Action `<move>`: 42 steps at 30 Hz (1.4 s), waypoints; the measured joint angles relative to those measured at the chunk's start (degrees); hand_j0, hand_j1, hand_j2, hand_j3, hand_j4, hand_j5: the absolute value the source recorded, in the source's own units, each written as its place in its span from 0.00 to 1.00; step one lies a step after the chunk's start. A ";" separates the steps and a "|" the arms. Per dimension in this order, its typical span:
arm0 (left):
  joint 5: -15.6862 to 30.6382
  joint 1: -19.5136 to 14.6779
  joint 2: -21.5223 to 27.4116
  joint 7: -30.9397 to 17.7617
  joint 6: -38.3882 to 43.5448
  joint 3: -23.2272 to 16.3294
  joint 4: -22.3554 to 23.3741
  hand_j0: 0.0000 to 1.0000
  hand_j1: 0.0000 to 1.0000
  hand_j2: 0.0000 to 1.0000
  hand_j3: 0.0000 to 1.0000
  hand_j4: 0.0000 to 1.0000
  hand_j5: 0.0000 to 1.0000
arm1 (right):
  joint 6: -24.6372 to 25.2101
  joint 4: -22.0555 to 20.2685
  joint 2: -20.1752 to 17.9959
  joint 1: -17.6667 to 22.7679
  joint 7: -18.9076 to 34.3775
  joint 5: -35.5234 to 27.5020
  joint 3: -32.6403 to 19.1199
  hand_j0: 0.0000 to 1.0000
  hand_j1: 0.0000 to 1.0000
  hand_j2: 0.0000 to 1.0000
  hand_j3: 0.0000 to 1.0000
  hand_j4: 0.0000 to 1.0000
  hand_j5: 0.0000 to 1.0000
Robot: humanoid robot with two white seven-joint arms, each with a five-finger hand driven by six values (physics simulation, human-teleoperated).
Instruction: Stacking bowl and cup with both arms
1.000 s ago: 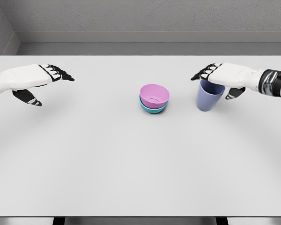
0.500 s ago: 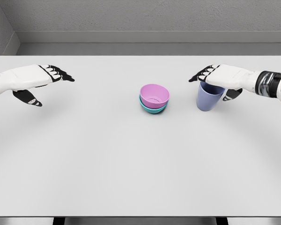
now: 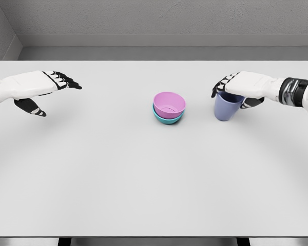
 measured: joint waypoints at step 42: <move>0.00 0.00 0.00 -0.05 0.00 -0.11 0.00 1.00 1.00 1.00 1.00 1.00 1.00 | -0.02 -1.29 0.14 -1.23 0.03 -0.42 -4.47 0.68 0.68 0.68 0.68 0.68 0.68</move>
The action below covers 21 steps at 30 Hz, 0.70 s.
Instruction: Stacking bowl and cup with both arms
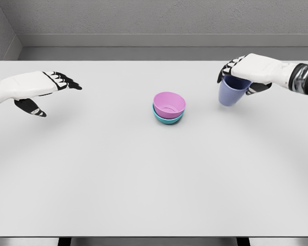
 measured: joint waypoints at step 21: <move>0.00 0.00 0.05 0.00 0.00 0.00 0.00 1.00 1.00 1.00 1.00 1.00 1.00 | -0.03 -4.24 1.56 -0.79 0.00 -0.16 -0.04 0.68 0.68 0.68 0.68 0.68 0.68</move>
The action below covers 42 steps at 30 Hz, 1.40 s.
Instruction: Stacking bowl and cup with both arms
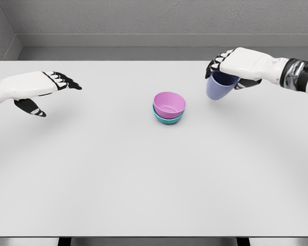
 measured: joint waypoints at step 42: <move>-0.06 0.00 0.03 0.00 0.00 0.08 0.33 1.00 1.00 1.00 1.00 1.00 1.00 | -3.94 -7.57 4.00 -1.23 0.01 -0.18 0.71 0.69 0.69 0.69 0.69 0.69 0.69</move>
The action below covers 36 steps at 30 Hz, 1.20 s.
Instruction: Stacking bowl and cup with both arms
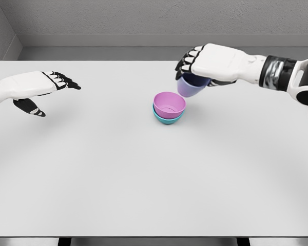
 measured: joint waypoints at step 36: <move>-0.10 0.00 -0.01 0.00 0.00 0.00 0.09 1.00 1.00 1.00 1.00 1.00 1.00 | -2.08 2.68 2.94 0.00 -0.01 0.12 3.17 0.69 0.69 0.69 0.69 0.69 0.69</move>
